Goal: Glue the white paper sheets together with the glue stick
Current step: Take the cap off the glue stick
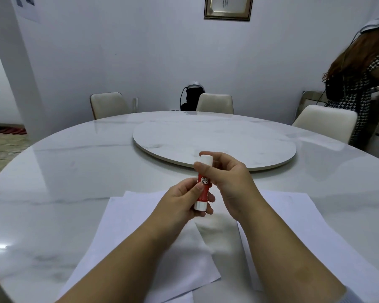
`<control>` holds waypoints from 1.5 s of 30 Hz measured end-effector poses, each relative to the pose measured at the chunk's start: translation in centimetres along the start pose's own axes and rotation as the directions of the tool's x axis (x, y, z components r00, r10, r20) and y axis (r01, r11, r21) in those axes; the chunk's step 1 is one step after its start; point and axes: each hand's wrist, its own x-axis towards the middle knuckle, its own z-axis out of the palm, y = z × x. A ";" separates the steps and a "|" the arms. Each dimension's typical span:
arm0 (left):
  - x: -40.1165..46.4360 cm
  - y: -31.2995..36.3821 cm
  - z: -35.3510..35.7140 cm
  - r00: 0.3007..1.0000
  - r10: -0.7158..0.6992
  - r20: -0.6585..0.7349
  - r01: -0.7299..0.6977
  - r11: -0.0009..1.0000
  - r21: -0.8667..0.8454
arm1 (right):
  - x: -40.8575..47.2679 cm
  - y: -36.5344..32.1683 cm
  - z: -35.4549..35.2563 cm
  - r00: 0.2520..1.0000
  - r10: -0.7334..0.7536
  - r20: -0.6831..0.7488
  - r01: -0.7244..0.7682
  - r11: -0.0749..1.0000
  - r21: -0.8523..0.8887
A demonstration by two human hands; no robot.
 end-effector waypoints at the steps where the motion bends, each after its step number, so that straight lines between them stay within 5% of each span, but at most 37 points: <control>1: 0.0 -0.1 0.0 1.000 -0.002 0.003 0.002 1.000 0.009 | 0.0 0.0 -0.1 1.000 0.020 0.006 -0.020 0.999 0.030; 6: 0.1 -0.2 0.2 1.000 0.012 0.025 -0.012 1.000 0.005 | 0.4 -0.8 -0.6 0.997 0.043 0.068 -0.052 0.990 0.128; 11: 0.1 -0.2 0.0 0.999 0.014 0.031 -0.014 1.000 0.021 | 1.6 -2.2 -1.6 0.981 -0.171 -0.091 0.193 0.916 0.351; 13: 0.2 -0.1 -0.1 0.997 0.038 -0.066 -0.034 0.997 0.065 | 1.9 -1.9 -2.2 0.959 -0.224 -0.172 0.261 0.937 0.231; 15: 0.4 0.1 -0.5 0.972 0.087 -0.218 -0.065 0.992 0.106 | 2.1 -0.5 -2.3 0.945 -0.216 -0.246 0.202 0.976 -0.081; 18: 0.6 0.2 -1.1 0.914 0.119 -0.389 -0.069 0.988 0.139 | 2.4 2.3 -1.9 0.931 -0.232 -0.282 0.054 0.851 -0.522; 25: 0.4 0.4 -1.4 0.881 0.103 -0.462 -0.057 0.992 0.111 | 3.4 5.4 -2.7 0.944 -0.118 -0.307 -0.159 0.653 -0.741; 34: 0.5 0.3 -1.4 0.864 0.084 -0.497 -0.050 0.995 0.081 | 3.3 4.9 -3.3 0.903 -0.083 -0.421 -0.248 0.700 -0.670; 37: 0.6 0.6 -1.5 0.855 0.063 -0.515 -0.069 0.998 0.007 | 2.2 2.9 -2.8 0.916 -0.167 -0.364 -0.127 0.741 -0.659; 41: 0.7 1.1 -2.1 0.853 -0.036 -0.521 -0.091 0.972 -0.217 | -1.7 0.9 -0.2 0.985 -0.159 -0.063 0.095 0.813 -0.574; 45: 0.3 1.3 -2.2 0.894 -0.070 -0.442 -0.082 0.945 -0.316 | -3.8 1.7 1.8 0.964 -0.263 0.048 0.188 0.539 -0.821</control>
